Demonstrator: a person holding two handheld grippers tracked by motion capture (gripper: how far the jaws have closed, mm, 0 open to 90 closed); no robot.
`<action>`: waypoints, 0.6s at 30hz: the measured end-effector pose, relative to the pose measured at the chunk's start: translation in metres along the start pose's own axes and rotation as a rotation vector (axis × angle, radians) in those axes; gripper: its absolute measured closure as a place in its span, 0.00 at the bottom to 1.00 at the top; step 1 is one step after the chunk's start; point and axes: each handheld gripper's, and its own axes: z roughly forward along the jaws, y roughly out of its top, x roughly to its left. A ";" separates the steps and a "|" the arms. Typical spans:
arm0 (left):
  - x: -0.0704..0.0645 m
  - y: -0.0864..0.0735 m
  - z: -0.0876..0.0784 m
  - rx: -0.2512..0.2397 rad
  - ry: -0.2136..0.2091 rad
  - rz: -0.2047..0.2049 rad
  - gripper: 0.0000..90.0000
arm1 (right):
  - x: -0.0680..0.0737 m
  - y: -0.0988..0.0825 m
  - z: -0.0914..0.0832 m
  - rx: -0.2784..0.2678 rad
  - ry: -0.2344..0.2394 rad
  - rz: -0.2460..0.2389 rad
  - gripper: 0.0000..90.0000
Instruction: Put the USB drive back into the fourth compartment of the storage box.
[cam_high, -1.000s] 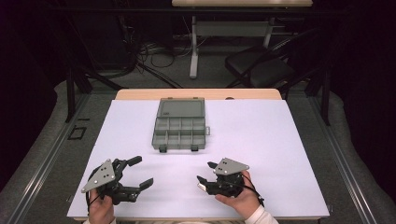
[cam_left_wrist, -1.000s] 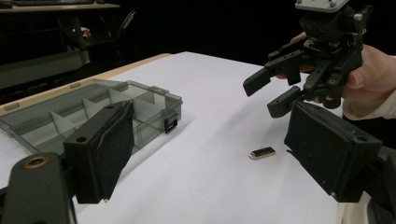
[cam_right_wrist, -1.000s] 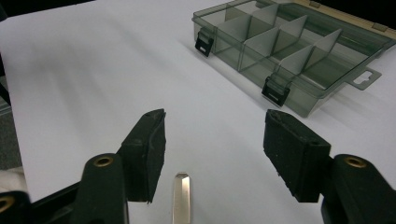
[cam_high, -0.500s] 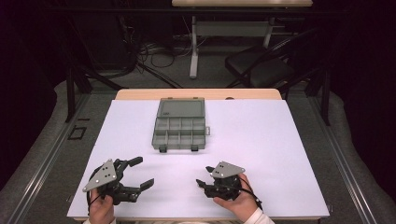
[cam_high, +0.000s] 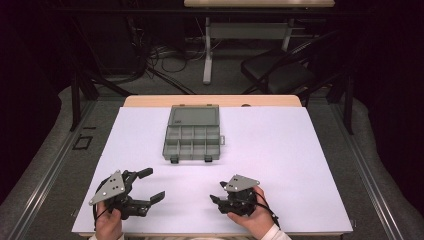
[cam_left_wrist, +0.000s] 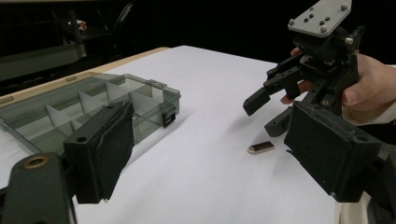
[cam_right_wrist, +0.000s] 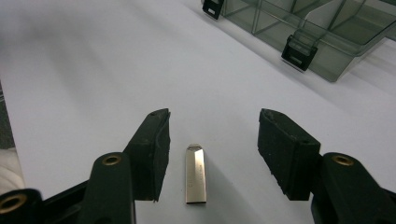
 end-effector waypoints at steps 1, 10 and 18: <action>0.000 0.000 0.000 -0.001 -0.001 0.000 0.17 | 0.000 0.000 0.001 0.004 0.001 0.001 0.49; 0.000 0.000 0.000 0.002 0.000 -0.002 0.17 | 0.003 -0.005 0.007 0.033 0.007 -0.001 0.52; 0.001 -0.001 0.000 0.005 0.000 -0.003 0.17 | 0.004 -0.008 0.011 0.057 0.010 -0.014 0.62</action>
